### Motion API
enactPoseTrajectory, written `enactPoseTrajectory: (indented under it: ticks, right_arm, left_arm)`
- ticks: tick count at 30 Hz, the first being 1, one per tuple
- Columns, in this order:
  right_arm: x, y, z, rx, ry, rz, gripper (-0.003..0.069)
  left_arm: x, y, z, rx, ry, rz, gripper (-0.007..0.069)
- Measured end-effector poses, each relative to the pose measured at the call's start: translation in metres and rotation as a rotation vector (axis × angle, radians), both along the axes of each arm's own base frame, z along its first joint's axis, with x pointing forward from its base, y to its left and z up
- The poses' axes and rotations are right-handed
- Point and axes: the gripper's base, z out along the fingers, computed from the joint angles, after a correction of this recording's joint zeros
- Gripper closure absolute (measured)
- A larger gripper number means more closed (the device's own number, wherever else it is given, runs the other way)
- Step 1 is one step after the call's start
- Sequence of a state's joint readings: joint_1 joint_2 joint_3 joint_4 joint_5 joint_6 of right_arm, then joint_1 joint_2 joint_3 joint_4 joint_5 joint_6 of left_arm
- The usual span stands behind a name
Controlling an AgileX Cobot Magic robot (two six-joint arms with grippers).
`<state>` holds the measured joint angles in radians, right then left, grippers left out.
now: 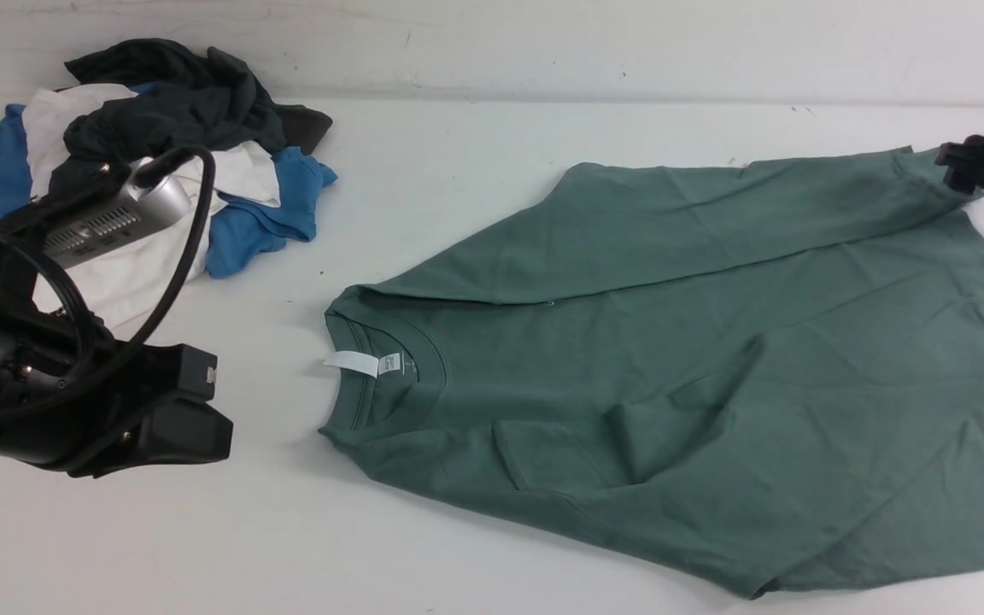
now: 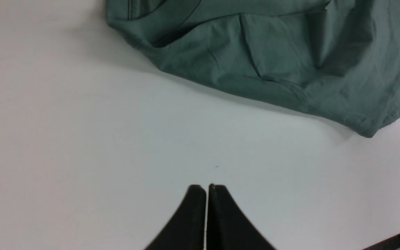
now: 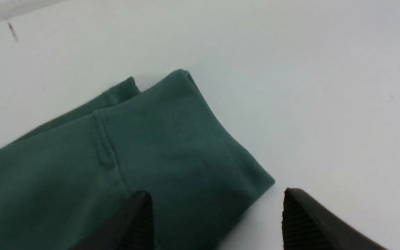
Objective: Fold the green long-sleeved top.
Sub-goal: Hold the cuff with your right arm as far away from the cuff, then drag and drop the cuff with your right arm onto the cuff closest to your right arm
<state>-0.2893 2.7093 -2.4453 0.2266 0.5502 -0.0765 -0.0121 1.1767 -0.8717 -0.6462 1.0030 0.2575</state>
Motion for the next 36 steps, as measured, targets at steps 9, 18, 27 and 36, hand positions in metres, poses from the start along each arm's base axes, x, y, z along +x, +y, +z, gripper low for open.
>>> enactPoseTrajectory:
  ticks: [9, 18, 27, 36]
  right_arm:
    - [0.01, -0.003, -0.019, 0.021, -0.102, -0.035, 0.0199]
    - [0.01, -0.001, -0.024, 0.071, -0.092, -0.038, 0.0353]
    - [0.005, -0.001, 0.009, 0.032, -0.055, 0.031, 0.0638]
    - [-0.025, -0.004, 0.124, 0.026, -0.066, 0.067, 0.0638]
  left_arm:
    - [0.0, 0.0, 0.0, 0.017, -0.018, -0.03, 0.0628]
    - [0.0, 0.0, 0.0, 0.019, -0.022, -0.035, 0.0628]
    - [0.0, 0.0, 0.0, 0.023, -0.022, -0.036, 0.0628]
    - [0.002, 0.001, 0.0, 0.027, -0.046, -0.019, 0.0628]
